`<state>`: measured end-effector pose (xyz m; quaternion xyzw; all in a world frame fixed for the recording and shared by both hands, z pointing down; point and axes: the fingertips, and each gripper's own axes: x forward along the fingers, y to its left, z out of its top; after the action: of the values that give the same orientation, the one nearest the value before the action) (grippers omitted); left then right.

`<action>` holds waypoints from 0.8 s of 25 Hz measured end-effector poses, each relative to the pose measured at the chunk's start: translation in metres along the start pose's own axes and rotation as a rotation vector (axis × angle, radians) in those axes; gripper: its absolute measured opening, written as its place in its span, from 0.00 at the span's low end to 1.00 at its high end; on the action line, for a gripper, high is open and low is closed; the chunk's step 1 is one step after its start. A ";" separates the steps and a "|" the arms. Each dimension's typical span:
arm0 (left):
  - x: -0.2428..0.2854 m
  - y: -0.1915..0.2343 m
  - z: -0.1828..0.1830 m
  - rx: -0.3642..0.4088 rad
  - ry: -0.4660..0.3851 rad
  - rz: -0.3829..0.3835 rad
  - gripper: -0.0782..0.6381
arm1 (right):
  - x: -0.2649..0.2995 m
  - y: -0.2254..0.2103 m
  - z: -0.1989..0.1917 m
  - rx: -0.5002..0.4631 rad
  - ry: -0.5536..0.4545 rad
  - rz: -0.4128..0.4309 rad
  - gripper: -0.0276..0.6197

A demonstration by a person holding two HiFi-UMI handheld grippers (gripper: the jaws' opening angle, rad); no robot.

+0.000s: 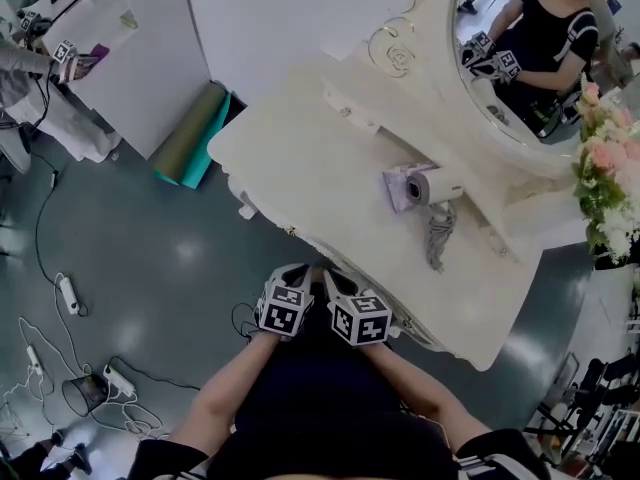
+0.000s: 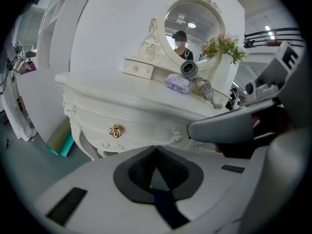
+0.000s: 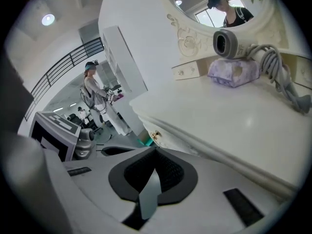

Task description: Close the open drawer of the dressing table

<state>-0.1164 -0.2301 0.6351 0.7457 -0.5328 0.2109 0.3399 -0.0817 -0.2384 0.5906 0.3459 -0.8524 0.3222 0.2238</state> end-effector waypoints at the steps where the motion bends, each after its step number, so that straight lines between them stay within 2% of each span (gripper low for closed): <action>1: -0.003 -0.001 -0.001 0.005 -0.007 -0.001 0.13 | -0.003 0.003 0.001 0.004 -0.013 0.007 0.07; 12: -0.053 -0.007 -0.016 0.047 -0.066 0.028 0.13 | -0.036 0.025 0.000 0.031 -0.142 0.025 0.06; 20: -0.102 -0.020 -0.033 0.021 -0.148 0.052 0.13 | -0.096 0.052 -0.008 -0.045 -0.277 0.003 0.06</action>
<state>-0.1308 -0.1353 0.5823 0.7487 -0.5734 0.1694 0.2862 -0.0550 -0.1613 0.5184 0.3807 -0.8825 0.2527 0.1113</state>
